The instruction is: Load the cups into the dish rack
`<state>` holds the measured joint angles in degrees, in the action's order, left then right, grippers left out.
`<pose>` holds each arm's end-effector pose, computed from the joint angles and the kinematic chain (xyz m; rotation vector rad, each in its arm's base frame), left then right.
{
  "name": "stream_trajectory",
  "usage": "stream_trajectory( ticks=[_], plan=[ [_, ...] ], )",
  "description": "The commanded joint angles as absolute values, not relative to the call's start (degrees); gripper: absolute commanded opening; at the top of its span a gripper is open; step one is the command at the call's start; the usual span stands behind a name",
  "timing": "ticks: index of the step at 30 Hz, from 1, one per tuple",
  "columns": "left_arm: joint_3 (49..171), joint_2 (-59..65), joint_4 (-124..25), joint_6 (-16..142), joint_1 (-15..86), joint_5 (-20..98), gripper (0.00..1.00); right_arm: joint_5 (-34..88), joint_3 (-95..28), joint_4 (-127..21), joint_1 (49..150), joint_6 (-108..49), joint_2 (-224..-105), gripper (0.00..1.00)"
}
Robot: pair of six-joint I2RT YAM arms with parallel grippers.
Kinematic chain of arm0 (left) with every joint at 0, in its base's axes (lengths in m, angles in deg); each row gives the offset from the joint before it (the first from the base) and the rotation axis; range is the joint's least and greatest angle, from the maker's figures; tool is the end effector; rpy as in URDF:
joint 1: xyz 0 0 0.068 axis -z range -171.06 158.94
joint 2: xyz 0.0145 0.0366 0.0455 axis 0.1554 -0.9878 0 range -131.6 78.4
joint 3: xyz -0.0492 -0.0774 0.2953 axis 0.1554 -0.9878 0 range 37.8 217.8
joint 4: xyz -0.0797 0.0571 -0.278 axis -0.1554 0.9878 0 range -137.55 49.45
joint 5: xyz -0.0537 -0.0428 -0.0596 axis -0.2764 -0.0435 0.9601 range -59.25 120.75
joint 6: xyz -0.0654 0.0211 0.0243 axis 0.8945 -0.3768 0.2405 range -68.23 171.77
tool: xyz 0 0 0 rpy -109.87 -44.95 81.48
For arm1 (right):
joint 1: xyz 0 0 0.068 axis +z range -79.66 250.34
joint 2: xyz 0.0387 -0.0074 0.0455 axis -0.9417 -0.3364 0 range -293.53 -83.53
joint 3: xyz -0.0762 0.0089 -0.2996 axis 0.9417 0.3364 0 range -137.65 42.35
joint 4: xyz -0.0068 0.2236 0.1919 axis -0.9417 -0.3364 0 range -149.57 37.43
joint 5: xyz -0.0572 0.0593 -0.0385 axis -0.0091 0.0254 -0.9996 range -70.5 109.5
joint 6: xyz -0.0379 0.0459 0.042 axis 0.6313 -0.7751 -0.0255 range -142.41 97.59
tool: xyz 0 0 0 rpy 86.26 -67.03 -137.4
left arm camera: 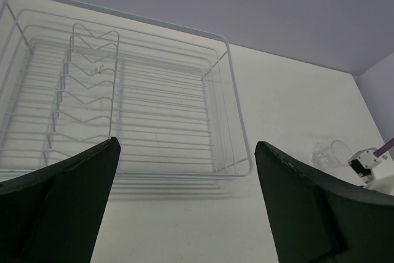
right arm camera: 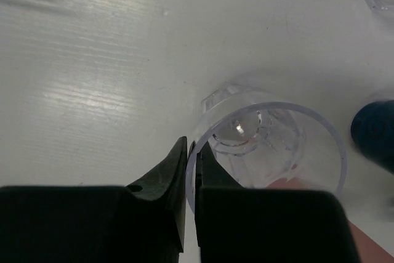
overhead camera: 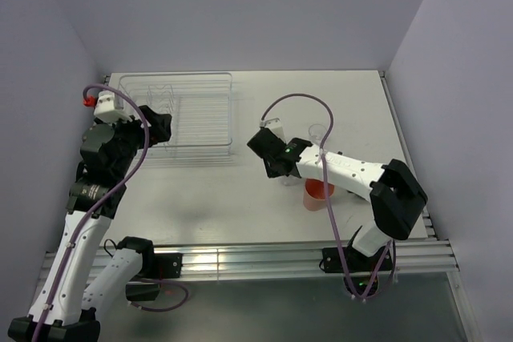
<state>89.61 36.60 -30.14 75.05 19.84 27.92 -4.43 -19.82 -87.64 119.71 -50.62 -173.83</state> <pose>0.1913 -0.0338 0.4050 -0.2221 1.7017 -0.4025 0.2500 0.2538 0.2203 -0.3379 2.5027 -0.0400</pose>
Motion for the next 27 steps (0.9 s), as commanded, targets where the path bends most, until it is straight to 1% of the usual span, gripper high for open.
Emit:
stream_trajectory(
  ticks=[1, 6, 9, 10, 11, 13, 14, 16, 17, 21, 25, 27],
  plan=[
    [92.19, 34.9, -32.52, 77.16, 19.58, 30.48, 0.99, -5.83, -27.16, -90.36, 120.0, -49.13, -168.26, 0.0],
    [97.55, 31.82, -32.52, 79.1, 19.58, 39.96, 0.99, -3.28, -37.51, -94.85, 119.91, -46.94, -161.32, 0.0],
    [100.63, 29.54, -34.62, 81.47, 19.58, 47.25, 0.99, 3.56, -43.66, -93.1, 118.69, -45.53, -158.76, 0.0],
    [101.77, 27.88, -36.37, 82.17, 19.58, 52.67, 0.99, 6.37, -45.52, -92.57, 117.99, -45.26, -158.67, 0.0],
    [102.48, 26.91, -37.09, 83.74, 19.49, 55.24, 0.99, 12.4, -47.1, -91.17, 116.85, -44.83, -158.76, 0.0],
    [104.23, 23.06, -38.75, 85.16, 19.14, 61.21, 0.99, 18.41, -51.5, -89.58, 115.7, -44.82, -159.11, 0.0],
    [104.68, 21.73, -41.29, 87.43, 18.88, 69.42, 0.99, 25.31, -52.64, -87.75, 113.61, -45.61, -159.46, 0.0],
    [105.21, 17.33, -45.94, 91.12, 18.43, 78.34, 0.99, 32.99, -54.5, -85.37, 111.14, -46.92, -159.64, 0.0],
    [105.04, 16.27, -51.97, 95.4, 18.43, 84.47, 0.99, 41.12, -54.5, -81.61, 108.17, -49.19, -159.55, 0.0],
    [104.51, 13.54, -60.36, 100.72, 18.43, 88.66, 0.99, 53.3, -52.14, -72.54, 103.93, -55.53, -159.2, 0.0],
    [104.25, 12.4, -65.38, 103.18, 18.79, 90.69, 0.99, 59.64, -49.14, -64.1, 102.69, -61.69, -159.29, 0.0],
    [104.07, 12.13, -67.06, 103.8, 20.09, 91.3, 0.99, 60.8, -48.53, -60.93, 102.69, -63.98, -159.99, 0.0]
  ],
)
